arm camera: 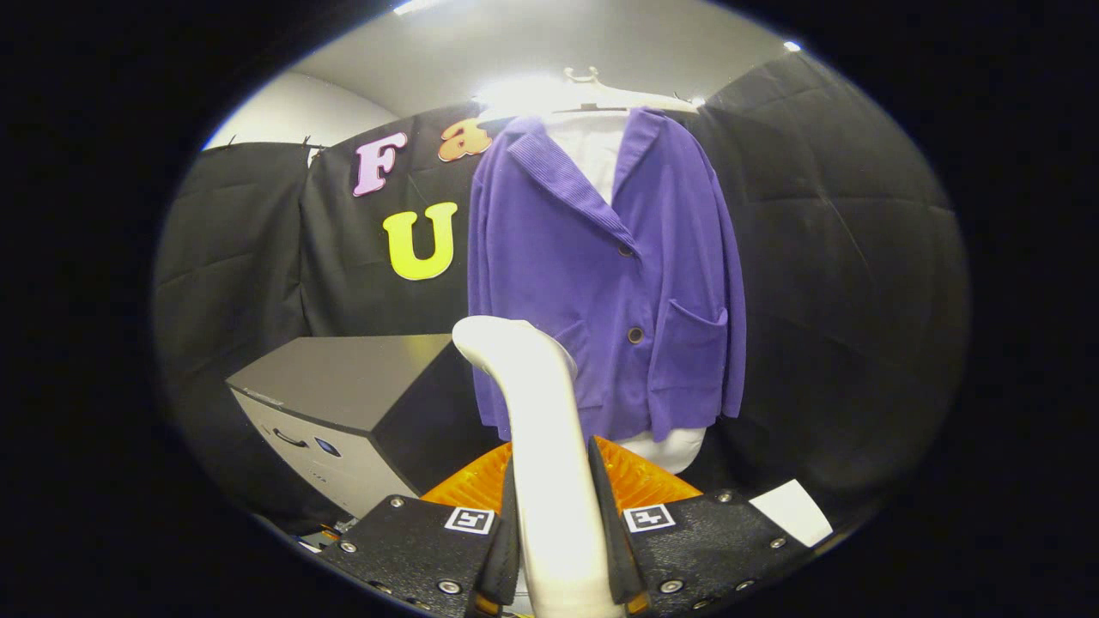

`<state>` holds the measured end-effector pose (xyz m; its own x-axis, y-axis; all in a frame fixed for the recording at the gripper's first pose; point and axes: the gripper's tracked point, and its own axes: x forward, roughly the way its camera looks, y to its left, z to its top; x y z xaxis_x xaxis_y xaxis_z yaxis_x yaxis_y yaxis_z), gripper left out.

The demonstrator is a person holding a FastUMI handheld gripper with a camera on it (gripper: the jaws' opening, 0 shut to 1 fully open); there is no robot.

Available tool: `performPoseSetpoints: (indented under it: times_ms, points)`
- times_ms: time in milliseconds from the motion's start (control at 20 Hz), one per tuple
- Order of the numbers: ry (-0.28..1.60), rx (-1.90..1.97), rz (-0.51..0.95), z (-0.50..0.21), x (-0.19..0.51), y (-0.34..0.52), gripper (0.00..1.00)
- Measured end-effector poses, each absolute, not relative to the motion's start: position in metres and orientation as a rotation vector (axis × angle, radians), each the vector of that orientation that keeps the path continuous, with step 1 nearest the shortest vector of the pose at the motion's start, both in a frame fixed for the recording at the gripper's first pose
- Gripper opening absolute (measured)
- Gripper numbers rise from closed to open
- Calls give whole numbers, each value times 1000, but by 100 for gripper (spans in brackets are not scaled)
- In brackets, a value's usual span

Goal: Iron the clothes twice with a garment steamer, once on the left side and once on the right side.

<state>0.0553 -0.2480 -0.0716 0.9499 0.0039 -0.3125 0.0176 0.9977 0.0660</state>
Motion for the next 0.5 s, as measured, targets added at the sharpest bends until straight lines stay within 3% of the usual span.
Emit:
performPoseSetpoints:
  times_ms: [500]
  points:
    - [150, 10, -22, 4, 80, -96, 40]
